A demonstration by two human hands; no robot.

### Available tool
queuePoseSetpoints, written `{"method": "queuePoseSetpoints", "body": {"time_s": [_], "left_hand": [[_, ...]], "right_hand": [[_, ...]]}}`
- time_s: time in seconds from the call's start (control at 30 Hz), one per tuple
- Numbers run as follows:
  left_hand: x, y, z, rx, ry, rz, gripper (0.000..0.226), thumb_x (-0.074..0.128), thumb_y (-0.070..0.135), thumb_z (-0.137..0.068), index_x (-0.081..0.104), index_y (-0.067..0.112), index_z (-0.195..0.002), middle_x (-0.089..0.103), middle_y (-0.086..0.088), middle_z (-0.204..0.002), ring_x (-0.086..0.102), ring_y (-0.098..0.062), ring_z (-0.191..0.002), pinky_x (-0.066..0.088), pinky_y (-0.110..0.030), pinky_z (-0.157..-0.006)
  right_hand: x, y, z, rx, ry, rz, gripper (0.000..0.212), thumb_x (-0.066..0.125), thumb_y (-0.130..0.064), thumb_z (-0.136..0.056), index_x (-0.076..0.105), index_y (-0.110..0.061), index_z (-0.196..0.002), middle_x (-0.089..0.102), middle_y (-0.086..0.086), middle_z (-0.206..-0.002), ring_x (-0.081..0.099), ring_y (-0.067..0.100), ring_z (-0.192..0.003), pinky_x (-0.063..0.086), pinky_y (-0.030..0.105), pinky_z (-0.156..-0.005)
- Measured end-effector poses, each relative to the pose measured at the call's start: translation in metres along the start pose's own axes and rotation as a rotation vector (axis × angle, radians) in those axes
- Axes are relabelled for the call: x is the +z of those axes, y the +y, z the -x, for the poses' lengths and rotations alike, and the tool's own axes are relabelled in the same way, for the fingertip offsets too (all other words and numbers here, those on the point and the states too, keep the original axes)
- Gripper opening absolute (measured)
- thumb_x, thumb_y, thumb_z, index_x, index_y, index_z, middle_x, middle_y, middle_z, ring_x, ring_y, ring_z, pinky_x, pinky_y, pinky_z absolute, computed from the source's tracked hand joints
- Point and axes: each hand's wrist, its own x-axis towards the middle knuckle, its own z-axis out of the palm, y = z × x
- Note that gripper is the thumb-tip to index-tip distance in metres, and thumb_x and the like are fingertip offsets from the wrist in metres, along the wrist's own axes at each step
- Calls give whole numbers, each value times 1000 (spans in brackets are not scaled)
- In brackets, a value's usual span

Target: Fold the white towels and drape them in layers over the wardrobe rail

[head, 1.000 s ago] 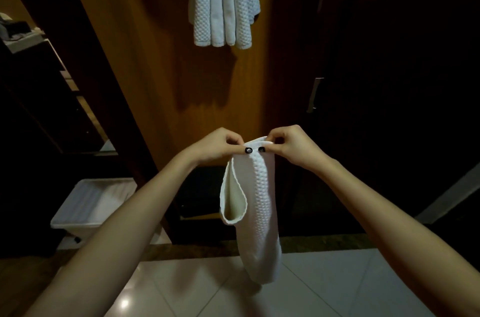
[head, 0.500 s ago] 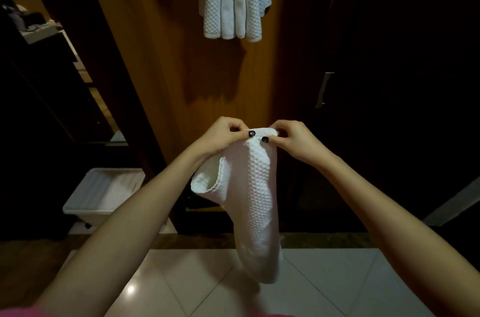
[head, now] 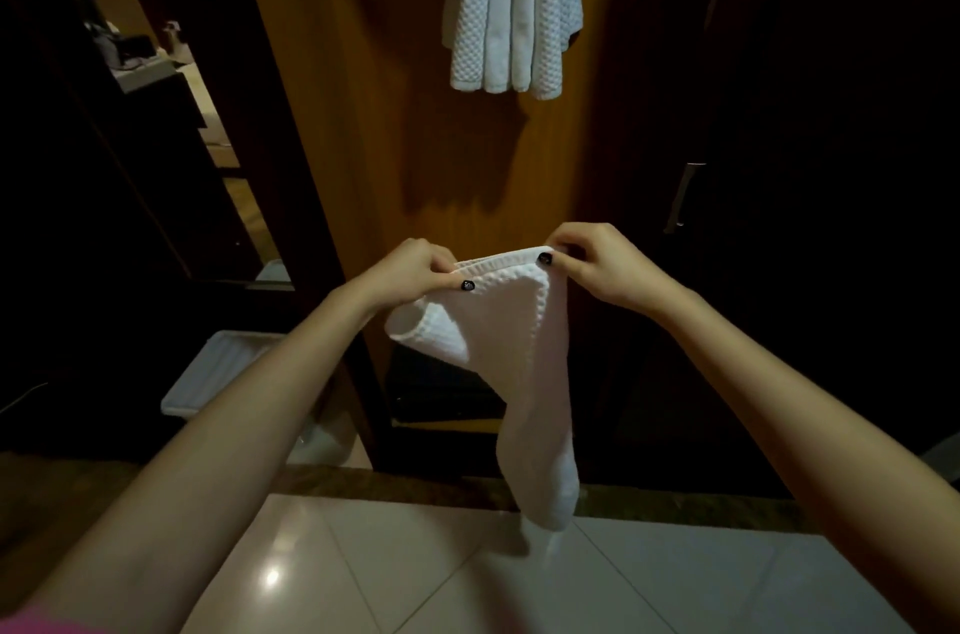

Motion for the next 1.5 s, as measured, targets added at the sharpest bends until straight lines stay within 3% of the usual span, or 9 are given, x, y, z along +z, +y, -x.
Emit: {"method": "queuePoseSetpoints", "body": {"time_s": [0.2, 0.4, 0.53, 0.8, 0.93, 1.1, 1.27, 1.4, 1.5], "left_hand": [[-18, 15, -6, 72, 204, 90, 17, 75, 24, -83, 68, 24, -67, 68, 0, -77, 59, -8, -76, 44, -32, -75], [-31, 33, -13, 209, 228, -209, 31, 73, 27, -83, 67, 31, -113, 67, 17, -104, 60, -3, -93, 45, -27, -81], [-29, 46, -15, 159, 216, -353, 8, 68, 32, -88, 73, 31, -94, 65, 20, -85, 60, -2, -84, 46, -30, -78], [-9, 60, -14, 57, 168, -171, 12, 50, 14, -98, 59, 19, -91, 68, -1, -87, 68, -6, -64, 45, -13, -54], [7, 49, -14, 51, 133, 37, 12, 44, 14, -100, 51, 21, -94, 68, -6, -85, 67, -13, -73, 52, -28, -68], [16, 49, -15, 196, 83, 62, 11, 60, 33, -94, 62, 25, -102, 62, 3, -105, 57, -13, -96, 46, -29, -80], [18, 62, -19, 225, 81, 167, 22, 71, 36, -81, 56, 24, -70, 49, 8, -74, 43, -7, -71, 32, -27, -65], [12, 73, -20, 251, -16, 229, 36, 75, 30, -77, 49, 6, -68, 45, -9, -79, 42, -10, -74, 32, -23, -66], [4, 85, -18, 252, -66, 292, 37, 77, 15, -80, 45, 11, -62, 43, -2, -81, 41, -10, -74, 32, -20, -67]], "right_hand": [[-26, 1, -9, -71, 79, 87, 18, 61, -18, -95, 66, -1, -95, 63, 10, -90, 60, 23, -83, 43, 32, -74], [-41, -2, -6, -82, 96, 92, 15, 60, -17, -95, 68, -5, -100, 63, 4, -93, 59, 16, -88, 45, 27, -78], [-45, -1, -3, -105, 96, 138, 14, 59, -16, -95, 67, -4, -98, 62, 5, -93, 59, 17, -86, 47, 31, -77], [-40, 4, 3, -77, 159, 136, 15, 56, -15, -97, 67, -4, -98, 64, 5, -93, 58, 16, -85, 42, 21, -72], [-40, 9, 9, -55, 148, 131, 17, 57, -18, -97, 68, -5, -100, 64, 3, -94, 58, 13, -86, 42, 18, -72], [-44, 19, 19, 66, 150, 64, 14, 60, -21, -96, 70, -11, -98, 66, -3, -89, 60, 10, -83, 44, 18, -70], [-52, 28, 26, 155, 71, -1, 4, 71, -19, -88, 67, -19, -88, 65, -9, -84, 61, 8, -82, 46, 22, -73], [-51, 29, 32, 137, 16, -154, 11, 70, -14, -88, 69, -25, -87, 68, -3, -91, 64, 14, -87, 49, 30, -82], [-49, 26, 27, 90, -7, -252, 16, 67, -10, -90, 67, -26, -90, 65, 3, -113, 61, 13, -106, 47, 24, -94]]}}
